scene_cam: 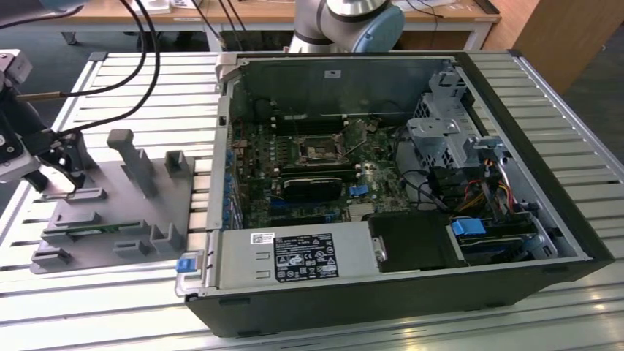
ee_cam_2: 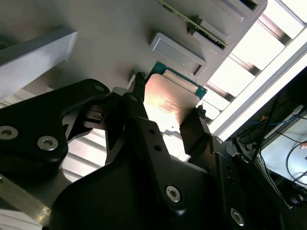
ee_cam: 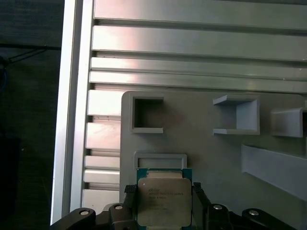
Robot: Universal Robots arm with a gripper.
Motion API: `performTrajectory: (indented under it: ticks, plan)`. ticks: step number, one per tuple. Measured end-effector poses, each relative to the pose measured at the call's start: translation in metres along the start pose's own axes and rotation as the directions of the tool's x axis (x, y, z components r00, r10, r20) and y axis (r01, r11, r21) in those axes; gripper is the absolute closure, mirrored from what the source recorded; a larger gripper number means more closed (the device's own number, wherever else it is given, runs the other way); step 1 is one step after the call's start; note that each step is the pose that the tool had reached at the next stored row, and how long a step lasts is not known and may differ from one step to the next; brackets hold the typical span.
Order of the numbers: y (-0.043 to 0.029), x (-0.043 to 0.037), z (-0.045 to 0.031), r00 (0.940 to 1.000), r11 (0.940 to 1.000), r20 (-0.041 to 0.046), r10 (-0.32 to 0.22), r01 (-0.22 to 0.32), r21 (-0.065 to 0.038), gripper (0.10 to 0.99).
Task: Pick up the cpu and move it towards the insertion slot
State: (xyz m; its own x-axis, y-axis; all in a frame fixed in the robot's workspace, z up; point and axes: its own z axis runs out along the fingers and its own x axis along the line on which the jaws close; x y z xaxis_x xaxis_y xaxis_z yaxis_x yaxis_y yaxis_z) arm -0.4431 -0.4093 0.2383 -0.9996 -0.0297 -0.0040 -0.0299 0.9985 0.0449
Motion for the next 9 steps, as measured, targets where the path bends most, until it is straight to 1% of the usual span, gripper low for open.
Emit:
performTrajectory:
  ticks: [9]
  plan:
    - [0.0003, 0.0, -0.0049, 1.0, 1.0, 0.0, 0.0, 0.0, 0.0, 0.545]
